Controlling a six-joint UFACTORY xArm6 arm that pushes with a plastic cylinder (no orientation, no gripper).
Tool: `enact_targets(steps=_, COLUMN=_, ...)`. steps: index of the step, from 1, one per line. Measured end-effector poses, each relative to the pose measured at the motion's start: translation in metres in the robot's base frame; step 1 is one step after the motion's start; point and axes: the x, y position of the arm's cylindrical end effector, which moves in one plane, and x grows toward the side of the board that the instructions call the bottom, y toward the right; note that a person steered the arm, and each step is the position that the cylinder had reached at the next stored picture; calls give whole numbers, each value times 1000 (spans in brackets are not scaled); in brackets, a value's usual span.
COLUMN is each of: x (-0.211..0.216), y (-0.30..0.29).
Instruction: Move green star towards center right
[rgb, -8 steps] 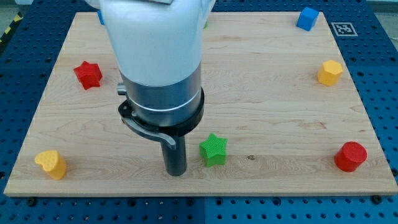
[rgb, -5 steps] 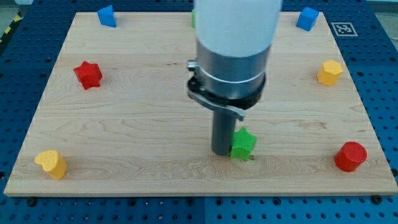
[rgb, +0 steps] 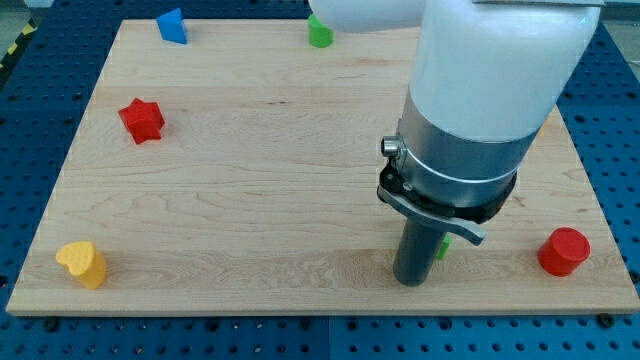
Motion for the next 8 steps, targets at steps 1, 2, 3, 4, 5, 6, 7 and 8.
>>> enact_targets(steps=1, x=-28, y=1)
enact_targets(steps=2, x=-48, y=17)
enact_targets(steps=3, x=-58, y=38)
enact_targets(steps=4, x=-61, y=57)
enact_targets(steps=5, x=-63, y=60)
enact_targets(steps=6, x=-82, y=59)
enact_targets(steps=7, x=-94, y=59)
enact_targets(steps=8, x=-93, y=60)
